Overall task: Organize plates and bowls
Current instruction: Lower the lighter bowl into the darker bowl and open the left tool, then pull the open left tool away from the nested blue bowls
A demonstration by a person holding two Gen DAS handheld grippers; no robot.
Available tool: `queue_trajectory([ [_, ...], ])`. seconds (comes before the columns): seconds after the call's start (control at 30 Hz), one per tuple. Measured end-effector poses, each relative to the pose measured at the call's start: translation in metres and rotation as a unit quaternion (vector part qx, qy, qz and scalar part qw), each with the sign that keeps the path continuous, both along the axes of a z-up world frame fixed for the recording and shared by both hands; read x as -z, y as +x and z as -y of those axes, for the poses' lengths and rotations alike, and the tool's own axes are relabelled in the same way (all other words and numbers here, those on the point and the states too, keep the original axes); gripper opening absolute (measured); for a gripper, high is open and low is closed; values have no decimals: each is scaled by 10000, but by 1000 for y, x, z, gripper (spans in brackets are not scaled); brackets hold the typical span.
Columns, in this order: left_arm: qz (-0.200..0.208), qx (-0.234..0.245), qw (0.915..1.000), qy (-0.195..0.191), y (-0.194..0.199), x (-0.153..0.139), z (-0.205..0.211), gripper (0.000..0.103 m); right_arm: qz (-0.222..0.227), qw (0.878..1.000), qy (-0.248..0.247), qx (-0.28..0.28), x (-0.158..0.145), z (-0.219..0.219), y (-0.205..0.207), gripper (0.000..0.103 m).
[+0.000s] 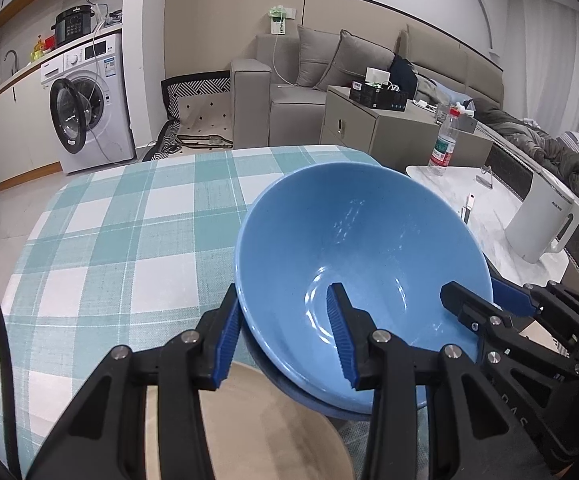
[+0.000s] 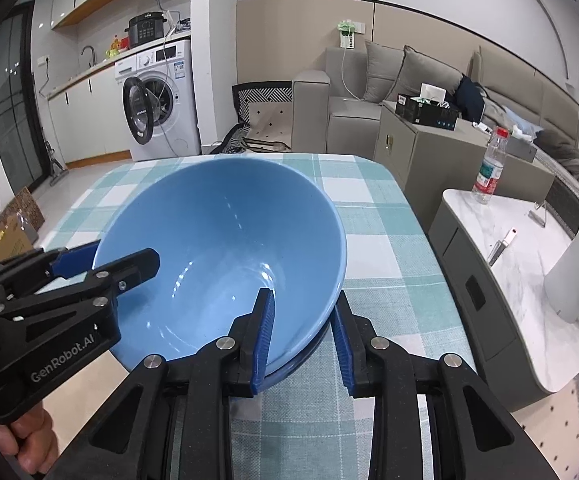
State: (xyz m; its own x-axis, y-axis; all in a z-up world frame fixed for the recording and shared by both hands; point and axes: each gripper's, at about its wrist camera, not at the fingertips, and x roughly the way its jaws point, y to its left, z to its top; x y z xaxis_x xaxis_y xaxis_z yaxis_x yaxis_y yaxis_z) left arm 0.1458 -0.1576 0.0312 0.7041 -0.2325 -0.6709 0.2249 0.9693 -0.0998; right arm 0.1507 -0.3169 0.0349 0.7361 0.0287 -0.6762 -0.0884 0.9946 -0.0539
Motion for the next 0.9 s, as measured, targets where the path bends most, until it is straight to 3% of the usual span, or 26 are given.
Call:
queue_trajectory([
  [0.2,-80,21,10000,31,2,2,-4,45,48,10000,-27,-52,1,-6,-4,31],
  [0.37,-117,33,9999,-40,3,4,-7,48,60,9999,12,-139,0,-8,-7,42],
  [0.57,65,59,10000,19,-1,-3,-8,63,138,9998,74,-150,-1,-4,-10,45],
  [0.7,-10,-25,9999,-99,2,-2,-16,84,225,9996,97,-136,-4,1,-13,49],
  [0.87,-121,-23,9996,-267,5,-1,-25,91,187,9997,141,-58,0,13,-9,67],
  [0.9,-133,-36,9995,-280,5,-1,-26,96,184,9996,215,-45,1,16,-9,69],
])
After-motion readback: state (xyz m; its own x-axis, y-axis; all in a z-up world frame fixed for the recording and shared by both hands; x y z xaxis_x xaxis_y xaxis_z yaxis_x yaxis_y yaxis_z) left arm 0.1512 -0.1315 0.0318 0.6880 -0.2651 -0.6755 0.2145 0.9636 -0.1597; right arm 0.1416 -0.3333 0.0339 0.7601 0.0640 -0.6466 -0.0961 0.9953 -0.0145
